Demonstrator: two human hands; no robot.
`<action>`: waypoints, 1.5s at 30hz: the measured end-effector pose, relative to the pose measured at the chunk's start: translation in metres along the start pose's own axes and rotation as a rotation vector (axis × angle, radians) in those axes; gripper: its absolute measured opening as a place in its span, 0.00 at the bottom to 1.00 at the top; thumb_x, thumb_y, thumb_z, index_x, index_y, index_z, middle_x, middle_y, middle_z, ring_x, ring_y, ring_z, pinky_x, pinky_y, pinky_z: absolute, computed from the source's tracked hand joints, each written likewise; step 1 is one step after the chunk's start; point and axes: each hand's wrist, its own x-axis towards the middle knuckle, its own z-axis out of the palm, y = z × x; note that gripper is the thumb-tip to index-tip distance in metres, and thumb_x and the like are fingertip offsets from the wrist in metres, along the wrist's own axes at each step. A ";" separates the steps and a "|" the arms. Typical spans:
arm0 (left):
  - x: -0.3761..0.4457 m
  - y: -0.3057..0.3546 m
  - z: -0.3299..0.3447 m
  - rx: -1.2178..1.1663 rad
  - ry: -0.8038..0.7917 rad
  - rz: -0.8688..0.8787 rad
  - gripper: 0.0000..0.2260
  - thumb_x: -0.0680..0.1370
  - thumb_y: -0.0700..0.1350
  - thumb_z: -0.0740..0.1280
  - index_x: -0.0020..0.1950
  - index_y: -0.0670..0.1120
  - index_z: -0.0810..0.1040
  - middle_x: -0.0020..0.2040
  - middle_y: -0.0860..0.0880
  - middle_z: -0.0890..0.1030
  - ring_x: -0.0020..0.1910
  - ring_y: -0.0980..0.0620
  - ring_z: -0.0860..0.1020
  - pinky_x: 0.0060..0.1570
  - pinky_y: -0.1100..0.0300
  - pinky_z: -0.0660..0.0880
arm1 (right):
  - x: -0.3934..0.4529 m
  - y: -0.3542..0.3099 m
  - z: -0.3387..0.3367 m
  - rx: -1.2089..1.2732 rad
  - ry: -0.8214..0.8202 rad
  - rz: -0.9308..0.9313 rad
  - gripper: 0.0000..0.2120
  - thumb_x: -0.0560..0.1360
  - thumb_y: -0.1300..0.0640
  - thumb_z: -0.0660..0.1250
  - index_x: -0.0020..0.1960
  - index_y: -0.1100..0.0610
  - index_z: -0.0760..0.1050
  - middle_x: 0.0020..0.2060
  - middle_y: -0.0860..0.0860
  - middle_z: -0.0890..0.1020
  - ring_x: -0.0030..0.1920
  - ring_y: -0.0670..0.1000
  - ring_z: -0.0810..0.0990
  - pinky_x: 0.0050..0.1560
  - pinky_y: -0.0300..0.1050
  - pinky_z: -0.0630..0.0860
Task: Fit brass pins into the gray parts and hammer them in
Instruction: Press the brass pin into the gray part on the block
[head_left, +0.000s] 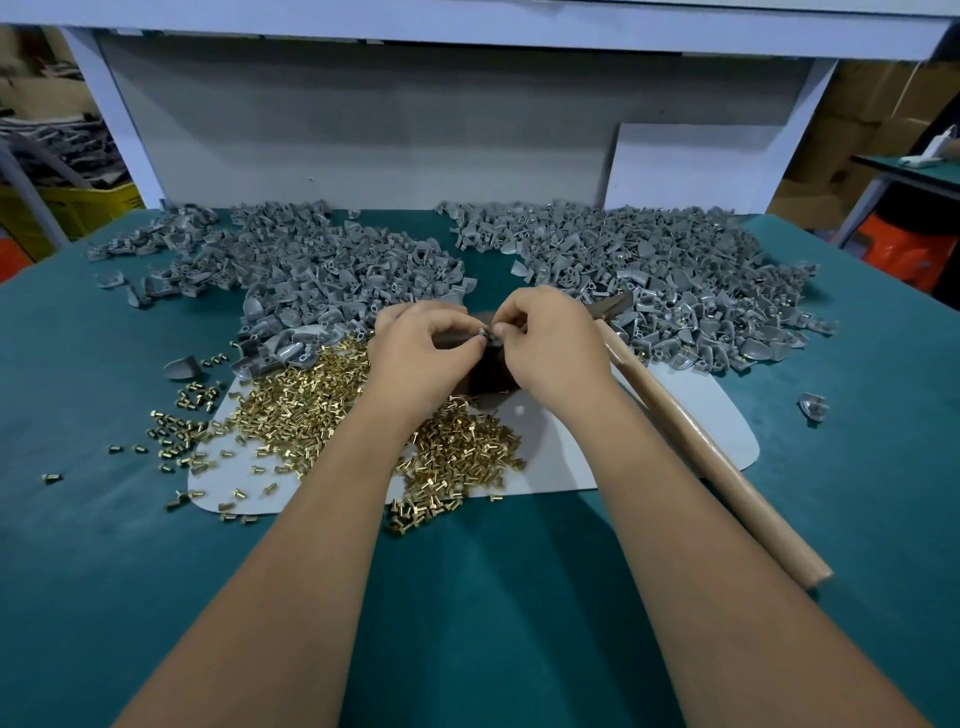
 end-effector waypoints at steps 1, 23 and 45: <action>0.000 0.000 0.000 0.002 -0.003 -0.009 0.06 0.74 0.46 0.73 0.47 0.57 0.83 0.50 0.59 0.79 0.67 0.45 0.68 0.70 0.49 0.64 | 0.001 -0.001 -0.002 -0.041 -0.015 -0.017 0.04 0.76 0.56 0.65 0.43 0.50 0.77 0.47 0.50 0.78 0.47 0.53 0.77 0.49 0.49 0.75; 0.001 0.008 -0.003 0.000 -0.035 -0.061 0.12 0.73 0.47 0.75 0.37 0.63 0.78 0.50 0.53 0.81 0.60 0.41 0.75 0.63 0.43 0.71 | -0.002 0.003 0.004 0.007 0.024 -0.102 0.05 0.76 0.61 0.65 0.47 0.57 0.80 0.47 0.51 0.77 0.48 0.51 0.74 0.48 0.43 0.68; -0.007 0.014 0.000 0.234 -0.011 -0.095 0.05 0.78 0.57 0.67 0.49 0.63 0.82 0.55 0.61 0.77 0.66 0.48 0.64 0.66 0.42 0.56 | 0.001 0.008 0.009 0.170 0.073 -0.005 0.05 0.74 0.59 0.69 0.40 0.52 0.78 0.41 0.45 0.76 0.42 0.47 0.74 0.41 0.41 0.66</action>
